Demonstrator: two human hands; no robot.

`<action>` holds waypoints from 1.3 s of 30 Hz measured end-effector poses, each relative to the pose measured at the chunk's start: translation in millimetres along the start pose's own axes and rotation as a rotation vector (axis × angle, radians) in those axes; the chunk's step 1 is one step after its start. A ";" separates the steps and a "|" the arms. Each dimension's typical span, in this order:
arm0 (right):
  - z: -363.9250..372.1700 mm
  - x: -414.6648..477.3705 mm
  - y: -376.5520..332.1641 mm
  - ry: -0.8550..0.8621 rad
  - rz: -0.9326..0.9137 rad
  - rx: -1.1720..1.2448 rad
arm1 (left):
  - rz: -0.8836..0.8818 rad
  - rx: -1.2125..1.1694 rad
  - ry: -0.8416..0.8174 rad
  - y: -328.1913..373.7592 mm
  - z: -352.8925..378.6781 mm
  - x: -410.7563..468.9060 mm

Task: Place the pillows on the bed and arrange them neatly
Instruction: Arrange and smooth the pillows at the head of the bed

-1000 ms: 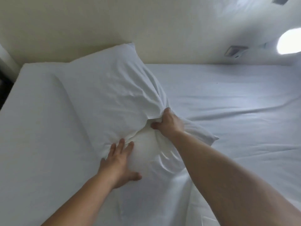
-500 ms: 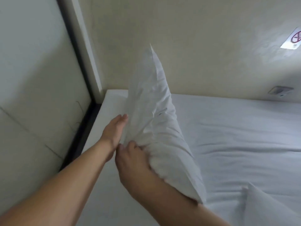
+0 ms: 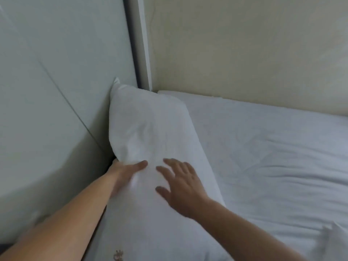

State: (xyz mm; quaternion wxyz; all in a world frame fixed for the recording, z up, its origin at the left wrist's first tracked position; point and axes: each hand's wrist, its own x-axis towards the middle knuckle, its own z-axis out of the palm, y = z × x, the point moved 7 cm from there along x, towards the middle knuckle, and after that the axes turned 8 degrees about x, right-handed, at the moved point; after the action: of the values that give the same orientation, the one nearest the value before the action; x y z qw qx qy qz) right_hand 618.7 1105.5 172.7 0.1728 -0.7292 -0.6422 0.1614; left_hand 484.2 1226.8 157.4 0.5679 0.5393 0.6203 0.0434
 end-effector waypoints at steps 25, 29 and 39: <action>73.0 -149.3 44.7 -0.510 0.831 0.601 | 0.523 1.024 -0.114 92.7 171.1 10.7; -5.0 -98.0 124.0 -0.091 0.675 0.216 | 0.609 1.403 -0.207 32.7 195.6 -15.0; -51.7 -18.2 208.3 -0.337 0.397 -0.391 | 0.719 1.736 0.091 -41.1 214.3 -47.8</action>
State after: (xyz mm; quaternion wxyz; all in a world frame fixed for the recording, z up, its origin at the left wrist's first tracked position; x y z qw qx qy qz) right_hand 823.6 1061.1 123.2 -0.1139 -0.8226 -0.5258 0.1839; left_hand 608.9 1055.7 86.2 -0.1050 0.9311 0.2536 -0.2404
